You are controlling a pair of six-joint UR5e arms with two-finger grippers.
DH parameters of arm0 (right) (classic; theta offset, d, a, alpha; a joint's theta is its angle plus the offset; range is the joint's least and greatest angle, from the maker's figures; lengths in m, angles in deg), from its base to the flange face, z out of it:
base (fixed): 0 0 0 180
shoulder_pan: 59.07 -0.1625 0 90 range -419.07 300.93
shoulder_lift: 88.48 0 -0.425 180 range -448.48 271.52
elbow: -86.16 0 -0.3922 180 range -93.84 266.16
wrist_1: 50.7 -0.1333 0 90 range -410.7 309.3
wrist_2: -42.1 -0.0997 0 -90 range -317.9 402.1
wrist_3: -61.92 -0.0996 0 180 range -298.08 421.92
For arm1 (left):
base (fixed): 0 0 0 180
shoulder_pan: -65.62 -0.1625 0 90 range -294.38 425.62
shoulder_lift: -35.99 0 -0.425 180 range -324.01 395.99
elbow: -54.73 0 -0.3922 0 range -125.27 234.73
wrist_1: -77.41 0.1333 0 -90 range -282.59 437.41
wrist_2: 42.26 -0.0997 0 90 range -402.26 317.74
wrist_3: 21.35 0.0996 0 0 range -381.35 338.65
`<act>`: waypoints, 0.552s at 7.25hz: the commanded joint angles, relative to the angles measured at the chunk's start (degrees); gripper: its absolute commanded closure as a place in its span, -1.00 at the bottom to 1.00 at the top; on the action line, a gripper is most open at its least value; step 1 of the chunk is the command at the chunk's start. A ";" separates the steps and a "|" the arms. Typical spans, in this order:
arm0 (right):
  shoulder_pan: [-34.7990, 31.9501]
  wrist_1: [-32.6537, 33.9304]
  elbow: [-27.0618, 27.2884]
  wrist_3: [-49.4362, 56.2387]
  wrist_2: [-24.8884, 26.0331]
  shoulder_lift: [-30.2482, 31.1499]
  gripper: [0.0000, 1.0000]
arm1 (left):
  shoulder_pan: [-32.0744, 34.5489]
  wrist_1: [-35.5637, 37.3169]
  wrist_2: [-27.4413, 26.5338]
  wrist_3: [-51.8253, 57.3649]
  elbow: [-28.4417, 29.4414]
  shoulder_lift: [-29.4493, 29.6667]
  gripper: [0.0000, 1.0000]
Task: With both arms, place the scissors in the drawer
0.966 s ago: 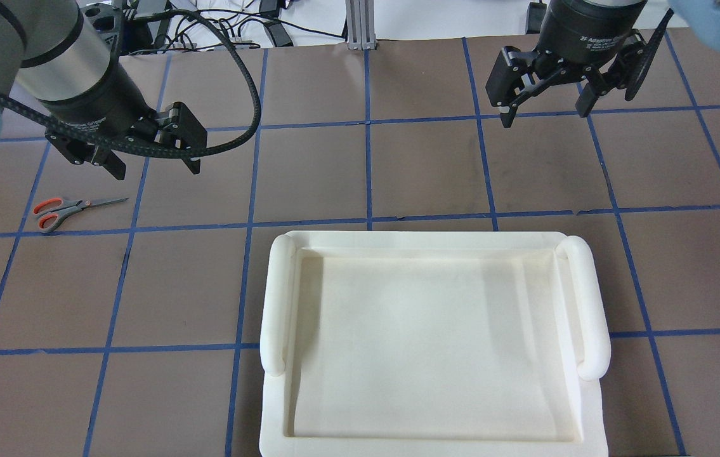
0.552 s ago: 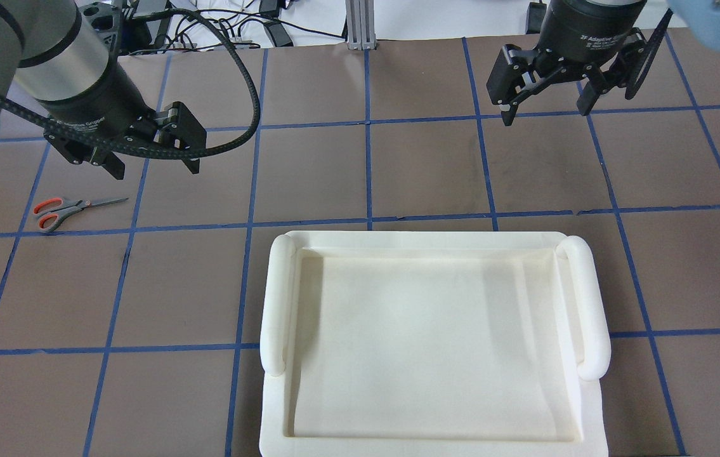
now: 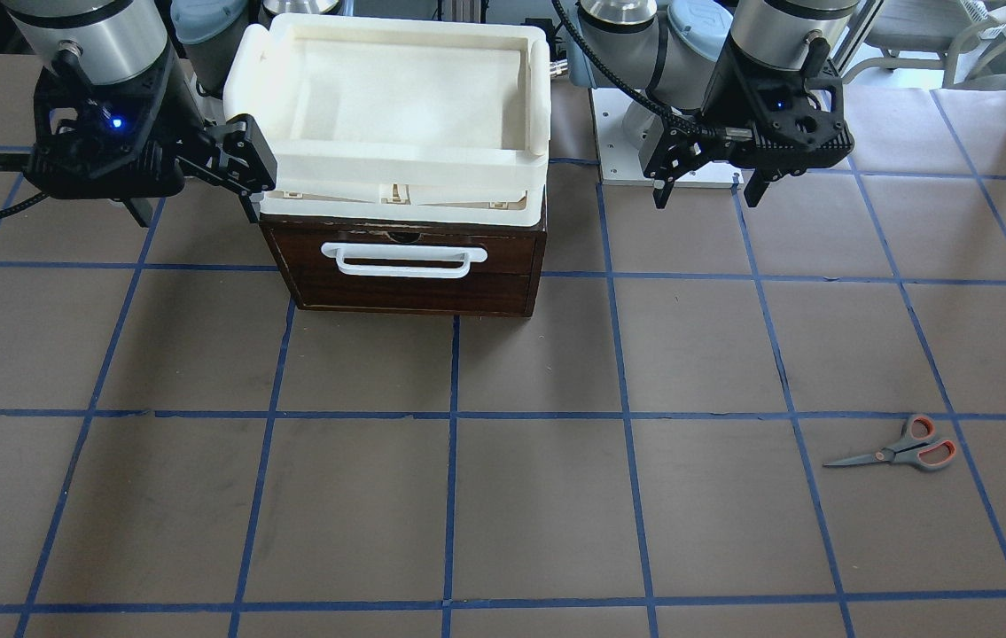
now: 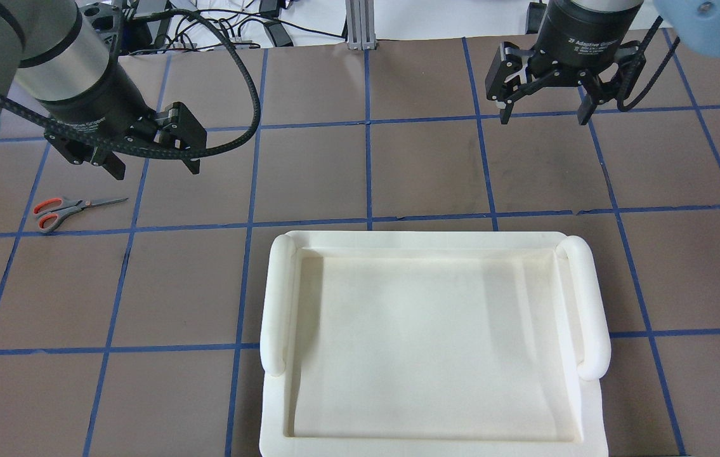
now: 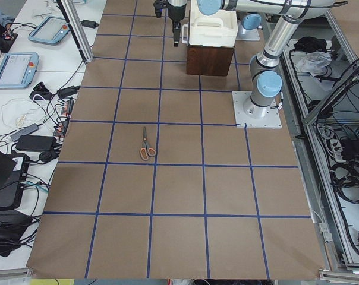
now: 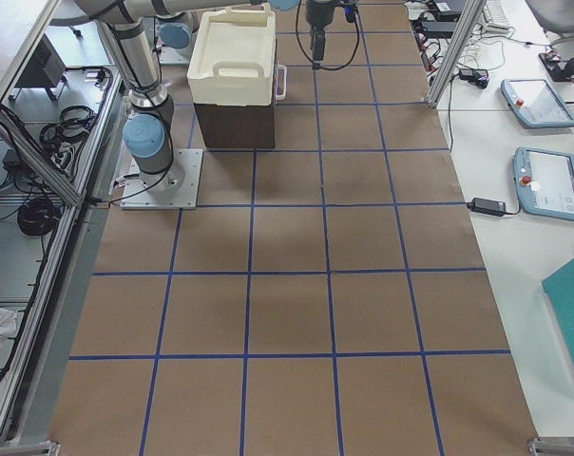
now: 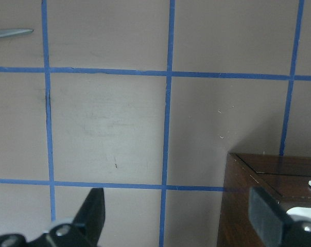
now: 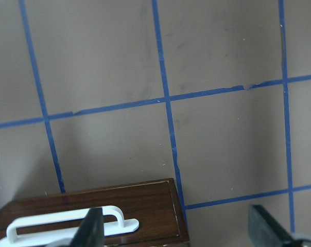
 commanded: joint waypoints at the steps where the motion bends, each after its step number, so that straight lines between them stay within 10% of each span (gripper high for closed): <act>1: -0.26 2.34 0.22 -26.21 1.09 -2.05 -1.00 | 0.00 0.02 0.00 0.01 0.00 0.09 -1.00; 4: -4.46 3.93 0.13 -51.22 0.82 -5.89 -1.00 | -0.17 -0.07 0.00 1.75 0.00 0.17 -1.00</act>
